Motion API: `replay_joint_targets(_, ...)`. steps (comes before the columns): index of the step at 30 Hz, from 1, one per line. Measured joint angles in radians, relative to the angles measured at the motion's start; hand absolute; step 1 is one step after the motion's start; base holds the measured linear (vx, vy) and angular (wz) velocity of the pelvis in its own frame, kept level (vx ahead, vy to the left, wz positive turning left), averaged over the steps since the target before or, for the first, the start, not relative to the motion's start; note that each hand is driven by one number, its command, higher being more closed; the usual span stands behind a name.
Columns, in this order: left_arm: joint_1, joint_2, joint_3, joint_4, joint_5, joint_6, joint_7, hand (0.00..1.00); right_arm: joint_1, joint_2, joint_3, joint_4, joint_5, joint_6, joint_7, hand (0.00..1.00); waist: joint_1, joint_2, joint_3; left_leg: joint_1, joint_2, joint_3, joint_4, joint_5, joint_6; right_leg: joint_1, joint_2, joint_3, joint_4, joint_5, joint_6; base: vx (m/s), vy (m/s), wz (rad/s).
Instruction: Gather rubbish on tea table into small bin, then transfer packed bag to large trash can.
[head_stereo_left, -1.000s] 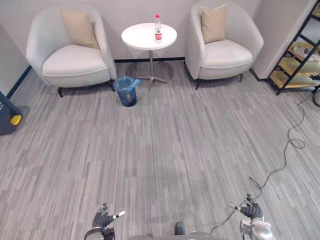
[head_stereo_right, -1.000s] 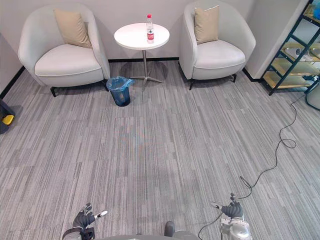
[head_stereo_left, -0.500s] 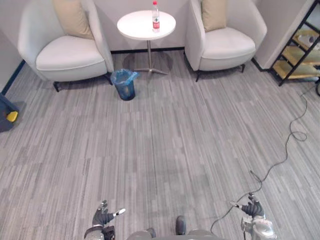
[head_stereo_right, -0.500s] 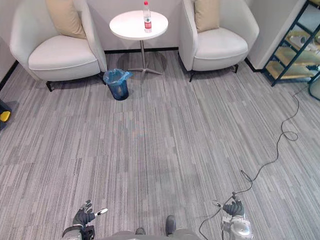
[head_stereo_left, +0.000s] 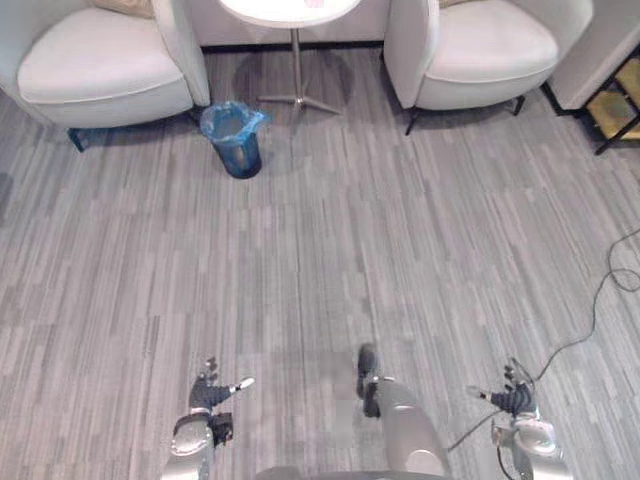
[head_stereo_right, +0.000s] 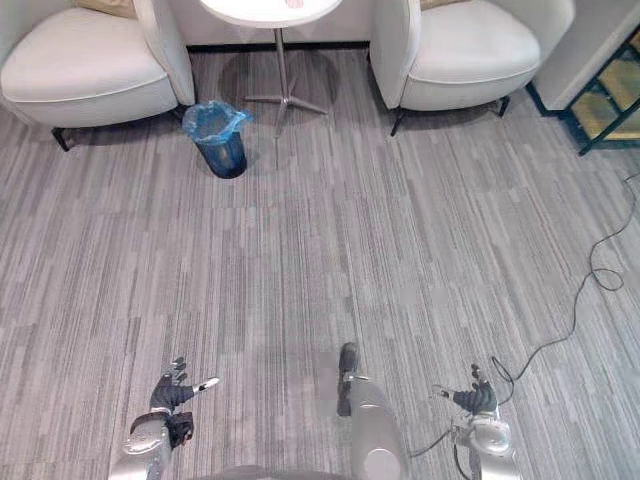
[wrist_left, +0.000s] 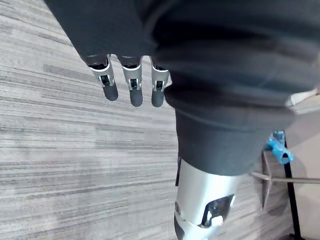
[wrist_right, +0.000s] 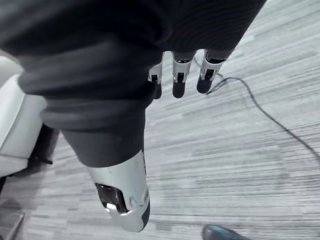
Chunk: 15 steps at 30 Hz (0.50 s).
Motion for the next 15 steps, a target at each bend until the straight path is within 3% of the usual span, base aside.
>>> replay_joint_targets(1,0.005,-0.001,0.000,-0.005,0.000,0.000,0.000,0.00,0.005,0.010,0.006,-0.027,0.000,-0.002,0.000,0.00,0.008,0.003,0.006,-0.049,0.018,0.007,0.093,-0.031,0.018,0.052,0.014,0.001,-0.029,-0.009,-0.004,0.61,-0.224,-0.24)
replay_joint_targets(2,0.017,-0.004,0.000,-0.018,0.000,0.001,0.000,0.00,0.013,0.033,0.008,-0.066,0.008,-0.009,-0.001,0.00,0.023,-0.012,0.016,-0.145,0.030,0.031,0.181,-0.074,0.039,0.141,0.027,0.012,-0.085,-0.025,-0.013,0.70,-0.211,-0.21)
replay_joint_targets(3,0.030,-0.013,0.001,-0.045,0.000,0.001,0.000,0.00,0.016,0.040,0.008,-0.093,0.010,-0.014,-0.004,0.00,0.049,-0.013,0.017,-0.225,0.025,0.067,0.178,-0.115,0.044,0.214,0.030,0.030,-0.138,-0.039,-0.014,0.68,-0.188,-0.24)
replay_joint_targets(4,0.035,-0.018,0.000,-0.058,0.000,0.001,0.000,0.00,0.017,0.039,0.008,-0.096,0.014,-0.021,-0.010,0.00,0.055,-0.019,0.018,-0.262,0.016,0.091,0.146,-0.134,0.045,0.247,0.030,0.039,-0.168,-0.043,-0.013,0.56,-0.131,-0.30)
replay_joint_targets(5,0.044,-0.023,0.000,-0.077,0.000,0.001,0.001,0.00,0.013,0.035,0.008,-0.096,0.016,-0.026,-0.013,0.00,0.078,-0.032,0.023,-0.333,-0.011,0.122,0.048,-0.147,0.065,0.308,0.029,0.057,-0.221,-0.050,-0.009,0.59,-0.063,-0.36)
replay_joint_targets(7,0.056,-0.025,0.000,-0.085,0.000,0.000,0.003,0.00,-0.008,0.028,0.008,-0.086,0.017,-0.024,-0.016,0.00,0.103,-0.041,0.027,-0.388,-0.081,0.147,-0.206,-0.146,0.063,0.391,0.015,0.087,-0.276,-0.072,0.007,0.69,-0.012,-0.45)
replay_joint_targets(8,0.066,-0.032,0.001,-0.087,-0.001,0.000,0.004,0.00,-0.012,0.016,0.009,-0.068,0.016,-0.025,-0.016,0.00,0.113,-0.043,0.024,-0.392,-0.140,0.146,-0.450,-0.107,0.017,0.438,0.002,0.110,-0.307,-0.094,0.034,0.53,0.054,-0.47)
replay_joint_targets(9,0.075,-0.037,0.001,-0.090,0.000,0.000,0.004,0.00,-0.019,0.007,0.011,-0.054,0.016,-0.026,-0.016,0.00,0.118,-0.039,0.019,-0.383,-0.165,0.142,-0.570,-0.083,-0.007,0.455,0.001,0.119,-0.323,-0.104,0.045,0.84,0.161,-0.78)
replay_joint_targets(10,0.100,-0.050,0.005,-0.091,-0.001,-0.001,0.006,0.00,-0.025,-0.012,0.008,-0.015,0.014,-0.024,-0.019,0.00,0.136,-0.020,0.000,-0.390,-0.186,0.116,-0.700,0.011,0.059,0.503,0.006,0.160,-0.326,-0.154,0.081,0.74,0.185,-0.75)
replay_joint_targets(11,0.105,-0.050,0.013,-0.088,-0.001,0.000,0.008,0.00,-0.030,-0.010,0.011,0.007,0.013,-0.022,-0.019,0.00,0.149,-0.026,-0.009,-0.389,-0.202,0.097,-0.656,0.064,0.102,0.522,-0.005,0.181,-0.313,-0.182,0.096,0.75,0.195,-0.80)
replay_joint_targets(12,0.106,-0.050,0.028,-0.078,0.000,0.000,0.009,0.00,-0.032,0.003,0.017,0.040,0.012,-0.020,-0.019,0.00,0.158,-0.070,-0.027,-0.400,-0.228,0.102,-0.585,0.033,0.146,0.511,-0.049,0.199,-0.247,-0.215,0.135,0.80,0.174,-0.30)
replay_joint_targets(13,0.108,-0.061,0.028,-0.077,0.000,0.000,0.009,0.00,-0.020,0.010,0.014,0.075,0.009,-0.019,-0.019,0.00,0.146,-0.106,-0.060,-0.392,-0.246,0.116,-0.528,-0.051,0.163,0.417,-0.092,0.210,-0.001,-0.218,0.169,0.80,0.170,-0.07)
replay_joint_targets(14,0.108,-0.061,0.024,-0.077,0.000,0.000,0.009,0.00,-0.019,0.013,0.012,0.084,0.005,-0.017,-0.019,0.00,0.142,-0.114,-0.058,-0.365,-0.256,0.115,-0.517,-0.085,0.162,0.374,-0.104,0.220,0.132,-0.190,0.218,0.80,0.174,0.23)
replay_joint_targets(15,0.108,-0.057,0.022,-0.073,0.002,0.001,0.009,0.00,-0.018,0.021,0.012,0.090,0.005,-0.017,-0.018,0.00,0.121,-0.126,-0.053,-0.312,-0.275,0.103,-0.514,-0.123,0.169,0.307,-0.122,0.233,0.356,-0.118,0.325,0.61,0.135,0.31)
